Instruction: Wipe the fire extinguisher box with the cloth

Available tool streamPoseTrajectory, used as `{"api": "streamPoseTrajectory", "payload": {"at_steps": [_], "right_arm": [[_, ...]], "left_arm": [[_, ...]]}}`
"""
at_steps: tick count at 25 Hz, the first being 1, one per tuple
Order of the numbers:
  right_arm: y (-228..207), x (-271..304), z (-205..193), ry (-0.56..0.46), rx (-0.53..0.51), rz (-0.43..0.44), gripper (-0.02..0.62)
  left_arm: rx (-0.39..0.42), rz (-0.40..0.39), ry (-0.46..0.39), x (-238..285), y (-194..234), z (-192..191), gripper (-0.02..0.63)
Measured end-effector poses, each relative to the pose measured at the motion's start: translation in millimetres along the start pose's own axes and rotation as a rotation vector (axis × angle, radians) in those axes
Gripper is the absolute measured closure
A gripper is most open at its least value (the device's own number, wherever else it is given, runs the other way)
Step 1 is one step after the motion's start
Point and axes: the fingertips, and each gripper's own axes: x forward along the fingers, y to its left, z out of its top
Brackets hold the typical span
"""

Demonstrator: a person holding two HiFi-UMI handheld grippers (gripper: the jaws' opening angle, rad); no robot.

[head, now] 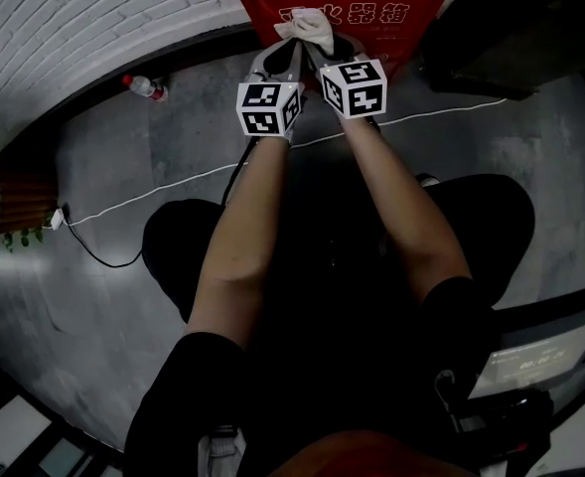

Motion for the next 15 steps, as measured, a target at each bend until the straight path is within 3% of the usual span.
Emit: {"api": "streamPoseTrajectory", "payload": {"at_steps": [8, 15], "right_arm": [[-56, -33, 1, -0.011, 0.033, -0.095, 0.466], [-110, -63, -7, -0.021, 0.084, -0.194, 0.466]], "left_arm": [[-0.017, -0.090, -0.045, 31, -44, 12, 0.606], [-0.015, -0.134, -0.032, 49, -72, 0, 0.606]]}}
